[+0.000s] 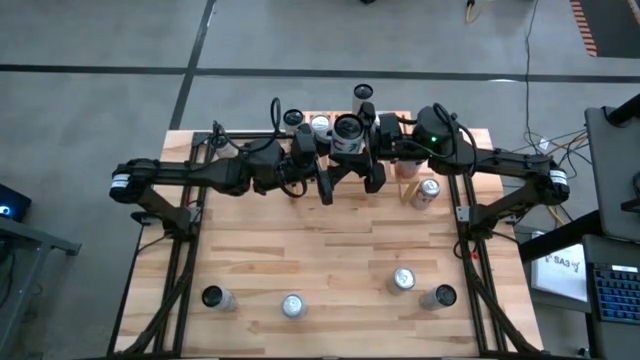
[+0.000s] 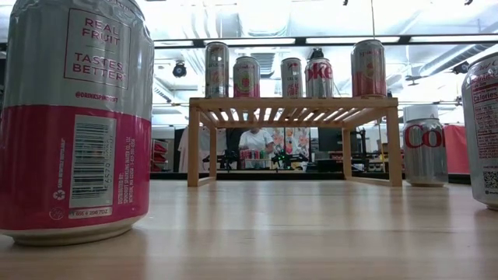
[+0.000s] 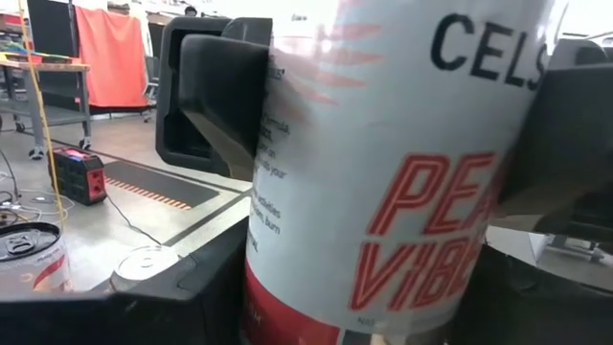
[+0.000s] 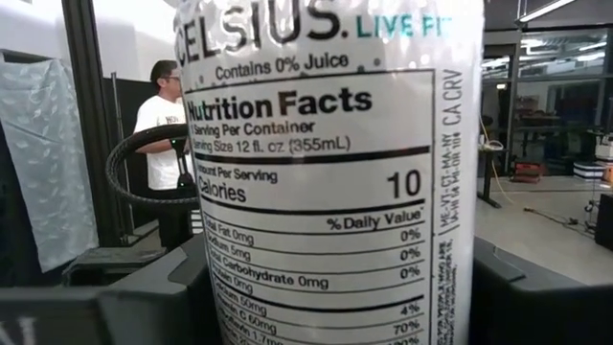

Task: Place canned beverage on shelf
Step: Put the left white soda can on the shelf aligned with the other white soda can

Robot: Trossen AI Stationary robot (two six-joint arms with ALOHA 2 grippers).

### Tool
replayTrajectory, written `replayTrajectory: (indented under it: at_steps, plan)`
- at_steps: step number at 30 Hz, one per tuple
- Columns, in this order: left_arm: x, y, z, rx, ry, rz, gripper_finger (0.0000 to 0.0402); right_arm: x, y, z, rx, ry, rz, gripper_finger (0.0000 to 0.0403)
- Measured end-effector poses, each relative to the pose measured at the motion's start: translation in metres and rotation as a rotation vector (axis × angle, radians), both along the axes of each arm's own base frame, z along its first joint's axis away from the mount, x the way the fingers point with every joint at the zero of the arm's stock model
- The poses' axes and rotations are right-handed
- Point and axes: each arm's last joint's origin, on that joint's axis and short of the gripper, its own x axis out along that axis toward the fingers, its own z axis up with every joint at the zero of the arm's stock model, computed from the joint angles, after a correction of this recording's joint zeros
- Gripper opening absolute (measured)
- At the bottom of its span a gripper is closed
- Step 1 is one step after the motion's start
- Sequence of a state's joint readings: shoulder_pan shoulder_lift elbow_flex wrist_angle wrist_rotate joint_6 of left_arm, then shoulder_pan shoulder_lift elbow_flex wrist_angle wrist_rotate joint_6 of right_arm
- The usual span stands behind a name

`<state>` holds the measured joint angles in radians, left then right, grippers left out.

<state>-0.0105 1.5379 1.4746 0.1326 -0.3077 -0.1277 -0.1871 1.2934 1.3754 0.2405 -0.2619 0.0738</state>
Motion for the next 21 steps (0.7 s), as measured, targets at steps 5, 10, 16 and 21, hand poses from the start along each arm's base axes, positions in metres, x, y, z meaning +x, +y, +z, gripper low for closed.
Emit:
replayTrajectory:
  at_steps: [5, 10, 16, 21]
  plan:
    - [0.0, 0.0, 0.001, -0.002, -0.002, 0.001, 0.0236, 0.0, 0.0, 0.0, 0.003, 0.002, 0.0, 0.0248]
    - [-0.004, 0.0, 0.003, 0.005, 0.011, 0.025, 0.0236, -0.001, 0.0, 0.002, 0.021, 0.023, 0.011, 0.026]
    - [-0.008, 0.001, 0.006, 0.028, 0.014, 0.057, 0.0236, -0.006, 0.0, 0.016, 0.034, 0.091, -0.026, 0.0288]
    - [-0.009, 0.001, 0.006, 0.028, 0.014, 0.061, 0.0236, -0.012, 0.0, 0.025, 0.015, 0.148, -0.061, 0.0302]
